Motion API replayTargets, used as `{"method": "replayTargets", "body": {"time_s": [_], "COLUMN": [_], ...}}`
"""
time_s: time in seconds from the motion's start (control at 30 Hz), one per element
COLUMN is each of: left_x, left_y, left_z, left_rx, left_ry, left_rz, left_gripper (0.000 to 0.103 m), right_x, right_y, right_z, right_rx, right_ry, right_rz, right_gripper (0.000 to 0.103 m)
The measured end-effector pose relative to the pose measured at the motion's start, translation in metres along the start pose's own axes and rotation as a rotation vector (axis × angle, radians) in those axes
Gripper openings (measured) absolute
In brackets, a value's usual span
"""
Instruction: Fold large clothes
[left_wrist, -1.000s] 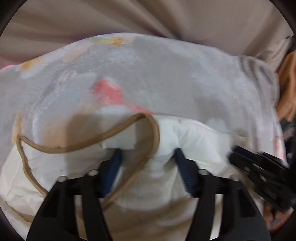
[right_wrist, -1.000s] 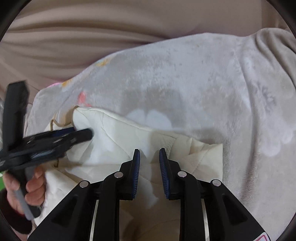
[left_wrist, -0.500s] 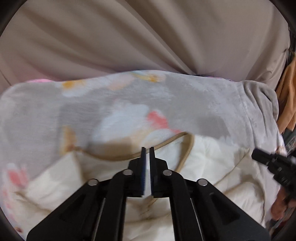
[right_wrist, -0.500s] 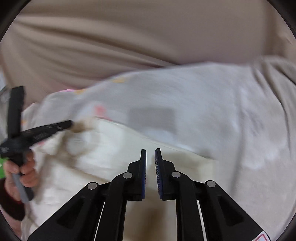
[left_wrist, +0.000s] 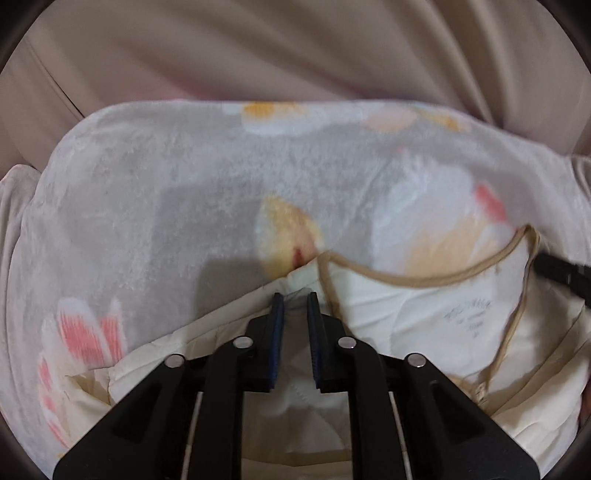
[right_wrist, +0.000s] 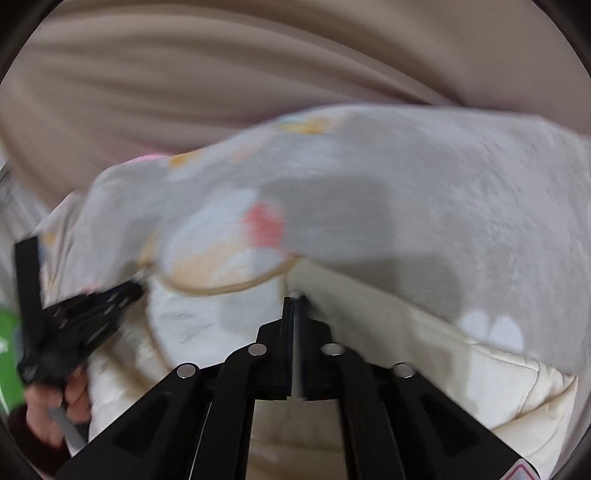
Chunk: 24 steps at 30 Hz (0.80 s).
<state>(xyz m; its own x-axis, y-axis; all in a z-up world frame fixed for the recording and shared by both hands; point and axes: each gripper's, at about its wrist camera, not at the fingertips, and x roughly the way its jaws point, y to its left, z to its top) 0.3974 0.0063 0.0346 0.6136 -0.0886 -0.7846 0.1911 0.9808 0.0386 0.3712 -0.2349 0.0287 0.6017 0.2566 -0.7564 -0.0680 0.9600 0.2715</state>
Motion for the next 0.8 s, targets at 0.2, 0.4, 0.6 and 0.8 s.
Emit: {"method": "replayTargets", "body": {"time_s": [0.2, 0.4, 0.6, 0.8], "left_x": [0.001, -0.089, -0.14, -0.128], "left_y": [0.0, 0.013, 0.02, 0.037], "left_z": [0.002, -0.038, -0.122, -0.173], "left_rx": [-0.024, 0.004, 0.105, 0.073], "left_ry": [-0.004, -0.11, -0.071, -0.02], "left_rz": [0.002, -0.05, -0.025, 0.023], "left_gripper": [0.018, 0.044, 0.064, 0.064], "right_x": [0.017, -0.078, -0.145, -0.148], "right_y": [-0.013, -0.002, -0.029, -0.045], "right_z": [0.009, -0.027, -0.128, -0.198], "right_rx": [0.033, -0.042, -0.057, 0.015], "right_ry": [0.018, -0.065, -0.058, 0.01], "right_rz": [-0.052, -0.091, -0.153, -0.138], "right_gripper": [0.0, 0.01, 0.034, 0.026]}}
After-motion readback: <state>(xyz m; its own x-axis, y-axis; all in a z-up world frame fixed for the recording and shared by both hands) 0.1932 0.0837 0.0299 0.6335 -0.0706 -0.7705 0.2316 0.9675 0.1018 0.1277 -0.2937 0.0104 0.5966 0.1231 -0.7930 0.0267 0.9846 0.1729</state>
